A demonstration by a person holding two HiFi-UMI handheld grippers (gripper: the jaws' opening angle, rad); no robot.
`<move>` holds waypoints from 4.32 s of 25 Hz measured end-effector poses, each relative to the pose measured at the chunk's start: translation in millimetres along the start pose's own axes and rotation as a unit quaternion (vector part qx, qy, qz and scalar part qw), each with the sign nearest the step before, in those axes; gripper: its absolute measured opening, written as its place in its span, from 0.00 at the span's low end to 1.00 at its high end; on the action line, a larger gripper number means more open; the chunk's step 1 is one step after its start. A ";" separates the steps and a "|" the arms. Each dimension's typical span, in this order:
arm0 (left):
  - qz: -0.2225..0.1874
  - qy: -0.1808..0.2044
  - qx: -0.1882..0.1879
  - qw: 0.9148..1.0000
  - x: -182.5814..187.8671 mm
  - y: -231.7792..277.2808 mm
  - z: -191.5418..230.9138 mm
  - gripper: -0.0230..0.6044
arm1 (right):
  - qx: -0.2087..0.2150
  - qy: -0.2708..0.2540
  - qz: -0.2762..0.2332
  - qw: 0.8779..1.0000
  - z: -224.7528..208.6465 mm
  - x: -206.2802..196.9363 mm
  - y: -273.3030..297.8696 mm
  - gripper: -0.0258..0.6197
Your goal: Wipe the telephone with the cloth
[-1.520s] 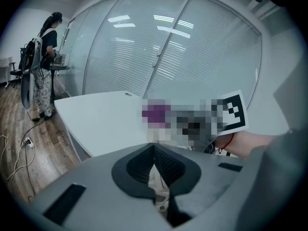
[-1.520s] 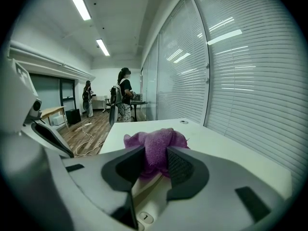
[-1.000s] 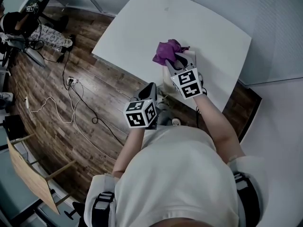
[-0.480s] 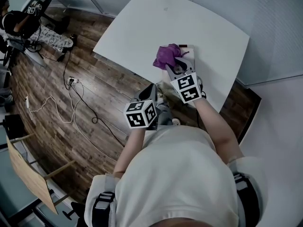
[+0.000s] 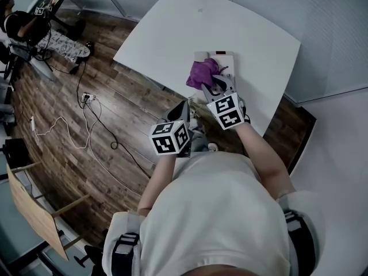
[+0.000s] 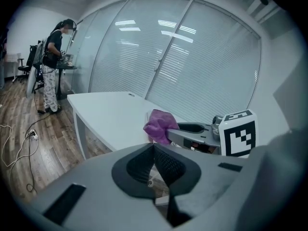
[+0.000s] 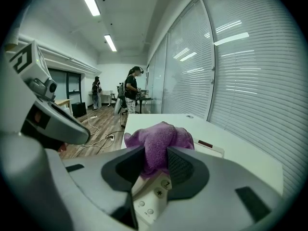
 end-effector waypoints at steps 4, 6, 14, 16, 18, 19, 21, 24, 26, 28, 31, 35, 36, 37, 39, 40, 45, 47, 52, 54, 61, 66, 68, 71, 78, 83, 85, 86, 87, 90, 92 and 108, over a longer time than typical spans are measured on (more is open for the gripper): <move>-0.001 -0.002 0.000 1.000 -5.0 -6.6 -3.7 0.07 | 0.002 0.006 0.005 1.000 5.7 -7.7 -7.8 0.27; -0.001 -0.003 0.000 1.000 -7.7 -6.9 -5.7 0.07 | 0.003 0.007 0.008 1.000 6.6 -13.4 -10.8 0.26; -0.006 -0.003 -0.002 1.000 -10.8 -18.7 -8.9 0.07 | 0.007 -0.004 0.018 1.000 20.7 -30.6 -23.9 0.27; -0.007 -0.003 -0.002 1.000 -11.7 -20.1 -10.0 0.07 | 0.010 -0.006 0.021 1.000 23.6 -34.5 -26.7 0.27; -0.008 -0.002 -0.003 1.000 -13.5 -20.4 -12.0 0.07 | 0.011 0.005 0.027 1.000 25.4 -40.6 -30.0 0.27; -0.008 -0.002 -0.003 1.000 -13.9 -20.5 -12.8 0.07 | 0.011 0.011 0.031 0.999 25.8 -43.4 -31.0 0.27; -0.009 -0.003 -0.004 1.000 -14.9 -21.2 -13.9 0.07 | 0.013 0.018 0.035 0.999 26.8 -46.6 -32.6 0.27; -0.007 -0.006 -0.006 1.000 -17.6 -22.0 -16.0 0.07 | 0.014 0.020 0.039 0.999 28.1 -50.8 -35.1 0.27; -0.005 -0.010 -0.007 1.000 -18.5 -21.5 -16.6 0.07 | 0.016 0.029 0.040 0.999 27.1 -54.8 -35.3 0.27; -0.005 -0.014 -0.007 1.000 -19.1 -22.1 -16.5 0.07 | 0.020 0.043 0.047 0.998 26.7 -59.5 -36.8 0.27; -0.005 -0.013 -0.005 1.000 -20.7 -22.0 -17.9 0.07 | 0.023 0.045 0.056 0.997 26.7 -67.8 -39.2 0.27; -0.003 -0.010 -0.004 1.000 -20.1 -18.2 -18.4 0.07 | 0.028 0.041 0.062 0.997 26.2 -70.5 -38.3 0.27; -0.003 -0.009 -0.004 1.000 -19.4 -17.4 -18.6 0.07 | 0.029 0.042 0.063 0.997 26.0 -70.0 -38.4 0.27; -0.002 -0.009 -0.004 1.000 -18.8 -16.6 -18.7 0.07 | 0.030 0.044 0.064 0.997 25.9 -69.5 -38.7 0.27; 0.000 -0.007 -0.004 1.000 -17.9 -14.5 -18.6 0.07 | 0.033 0.047 0.065 0.996 26.3 -68.6 -40.3 0.27; 0.001 -0.005 -0.004 1.000 -17.4 -13.2 -18.6 0.07 | 0.035 0.049 0.065 0.996 27.2 -68.4 -41.7 0.27; 0.002 0.007 -0.010 1.000 -9.8 -6.3 -20.5 0.07 | 0.049 0.068 0.054 0.995 29.6 -64.6 -55.1 0.26; 0.001 0.015 -0.013 1.000 -5.8 -2.1 -21.3 0.07 | 0.050 0.079 0.044 0.995 26.8 -60.2 -62.1 0.26; 0.005 0.033 -0.022 0.999 3.3 12.9 -24.5 0.07 | 0.029 0.101 0.013 0.994 9.7 -46.4 -79.2 0.27; 0.006 0.039 -0.023 0.999 6.5 21.0 -25.6 0.07 | 0.014 0.112 -0.002 0.994 -1.4 -41.1 -83.8 0.27; 0.017 0.060 -0.032 0.998 20.2 46.5 -28.8 0.32 | -0.030 0.130 -0.034 0.990 -33.9 -23.1 -88.8 0.27; 0.024 0.082 -0.021 0.996 34.4 74.9 -29.6 0.42 | -0.055 0.141 -0.046 0.987 -57.3 -12.4 -81.5 0.27; 0.027 0.086 -0.017 0.996 36.7 84.4 -31.6 0.43 | -0.062 0.149 -0.050 0.986 -62.6 -11.3 -81.0 0.27; 0.032 0.096 -0.004 0.995 37.8 97.4 -33.1 0.44 | -0.069 0.158 -0.055 0.983 -67.0 -9.8 -80.0 0.27; 0.048 0.114 0.031 0.992 34.0 123.8 -32.4 0.47 | -0.077 0.169 -0.064 0.981 -75.2 -8.5 -77.1 0.27; 0.045 0.120 0.062 0.990 35.6 139.3 -25.5 0.47 | -0.082 0.174 -0.064 0.979 -83.9 -9.2 -70.9 0.26; 0.047 0.122 0.070 0.989 34.8 142.7 -24.9 0.47 | -0.085 0.176 -0.063 0.979 -87.0 -10.5 -71.1 0.27; 0.049 0.122 0.076 0.988 34.5 143.6 -24.5 0.47 | -0.086 0.177 -0.063 0.978 -88.1 -10.9 -71.8 0.27; 0.050 0.123 0.084 0.988 34.5 144.1 -23.8 0.47 | -0.087 0.179 -0.063 0.978 -89.2 -11.1 -72.4 0.27; 0.053 0.122 0.103 0.986 35.8 144.6 -21.8 0.46 | -0.090 0.181 -0.062 0.977 -91.6 -10.8 -73.5 0.27; 0.053 0.120 0.108 0.986 35.9 143.6 -21.7 0.45 | -0.091 0.182 -0.063 0.977 -92.2 -10.3 -74.3 0.26; 0.019 0.021 0.058 0.998 38.4 126.9 -25.6 0.40 | -0.089 0.178 -0.076 0.977 -92.1 -6.5 -88.9 0.27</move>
Point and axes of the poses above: the fingertips, and each gripper's own axes: y forward along the fingers, z to its left, x out of its top, the point moved 4 cm from there along -y, backward along the fingers, and after that the axes turned 6 degrees about y, right-handed, at the moved point
